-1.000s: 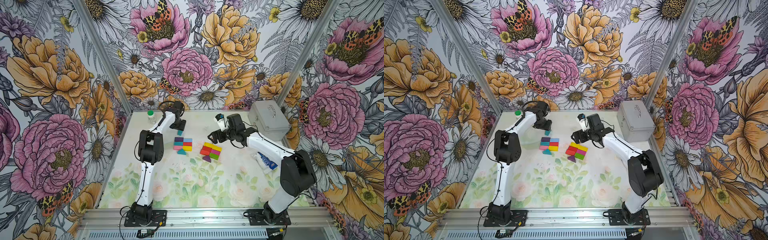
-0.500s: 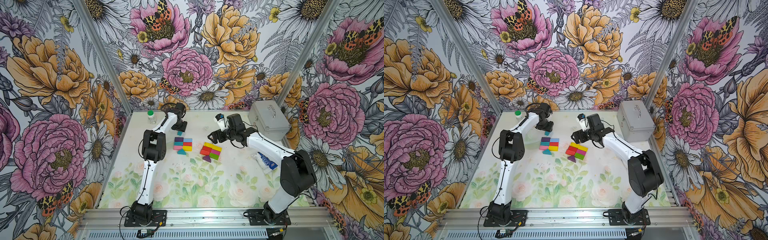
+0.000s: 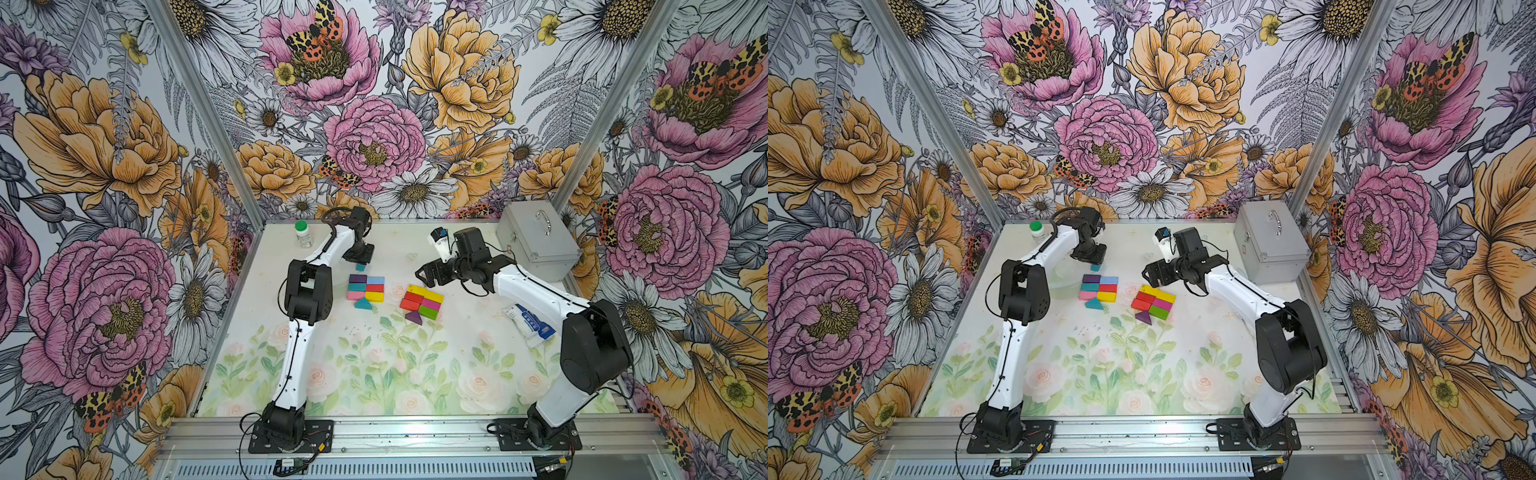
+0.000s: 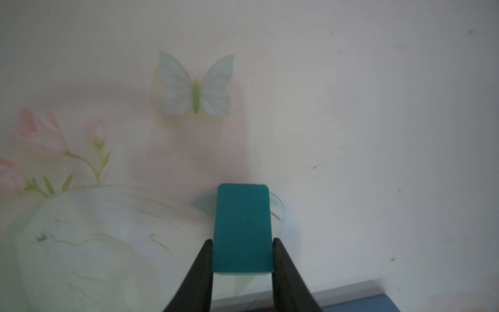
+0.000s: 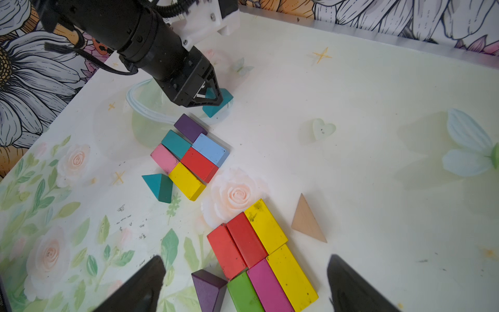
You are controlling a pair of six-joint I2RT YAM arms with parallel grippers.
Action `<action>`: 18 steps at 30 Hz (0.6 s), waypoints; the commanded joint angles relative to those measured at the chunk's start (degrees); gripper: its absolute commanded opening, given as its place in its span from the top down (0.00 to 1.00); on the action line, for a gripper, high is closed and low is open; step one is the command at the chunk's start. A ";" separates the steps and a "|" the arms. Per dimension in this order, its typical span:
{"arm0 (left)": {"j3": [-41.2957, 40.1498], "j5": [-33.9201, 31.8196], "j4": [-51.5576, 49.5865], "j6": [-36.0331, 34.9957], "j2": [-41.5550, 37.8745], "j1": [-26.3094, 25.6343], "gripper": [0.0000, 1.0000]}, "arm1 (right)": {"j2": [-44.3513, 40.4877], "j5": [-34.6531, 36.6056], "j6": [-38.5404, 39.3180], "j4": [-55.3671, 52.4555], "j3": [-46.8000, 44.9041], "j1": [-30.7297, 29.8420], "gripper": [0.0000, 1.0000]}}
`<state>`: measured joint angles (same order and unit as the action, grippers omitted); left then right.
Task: Assemble a piece of candy with building blocks
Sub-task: Adjust the building block at the center of the board.
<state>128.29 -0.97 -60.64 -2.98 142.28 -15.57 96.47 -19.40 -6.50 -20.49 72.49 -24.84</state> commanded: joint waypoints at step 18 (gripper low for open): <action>8.14 22.25 0.23 11.85 -1.72 4.54 0.73 | 5.48 -5.99 -2.94 2.79 6.00 -0.32 0.05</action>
<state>135.90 13.10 -60.86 5.04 143.06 -11.49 99.94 -22.39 -7.57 -20.21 75.44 -24.84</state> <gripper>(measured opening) 0.330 0.948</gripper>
